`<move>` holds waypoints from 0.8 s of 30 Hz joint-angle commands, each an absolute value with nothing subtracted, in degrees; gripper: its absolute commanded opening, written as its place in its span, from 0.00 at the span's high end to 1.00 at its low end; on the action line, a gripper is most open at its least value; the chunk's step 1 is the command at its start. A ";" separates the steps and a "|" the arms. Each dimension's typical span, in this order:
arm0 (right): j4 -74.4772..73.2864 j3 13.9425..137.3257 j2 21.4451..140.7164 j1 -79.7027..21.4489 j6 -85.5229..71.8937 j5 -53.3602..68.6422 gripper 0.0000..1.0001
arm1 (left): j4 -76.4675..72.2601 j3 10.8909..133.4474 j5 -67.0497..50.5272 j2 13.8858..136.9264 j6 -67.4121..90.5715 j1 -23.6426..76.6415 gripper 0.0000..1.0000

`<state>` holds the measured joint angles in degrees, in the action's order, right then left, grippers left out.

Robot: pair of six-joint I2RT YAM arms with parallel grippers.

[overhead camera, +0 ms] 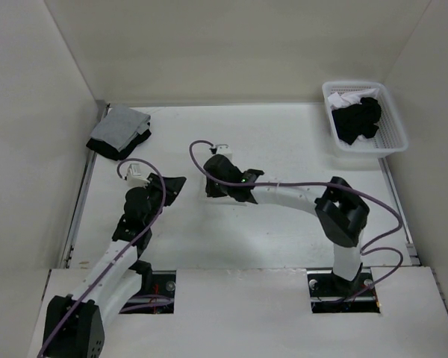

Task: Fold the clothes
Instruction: Fold the tank top

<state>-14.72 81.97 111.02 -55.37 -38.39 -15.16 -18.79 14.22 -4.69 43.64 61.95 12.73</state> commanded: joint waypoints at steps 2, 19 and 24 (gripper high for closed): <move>-4.15 71.75 99.60 -52.69 -39.55 -13.46 0.82 | -23.19 15.29 -4.66 48.68 61.00 17.08 0.75; 15.90 26.64 57.31 -31.27 -36.65 -11.60 0.73 | -10.38 13.97 13.79 50.54 49.40 23.07 0.67; 21.08 21.72 57.48 -24.57 -38.31 -12.21 0.50 | -5.02 16.87 15.64 51.50 47.82 22.46 0.56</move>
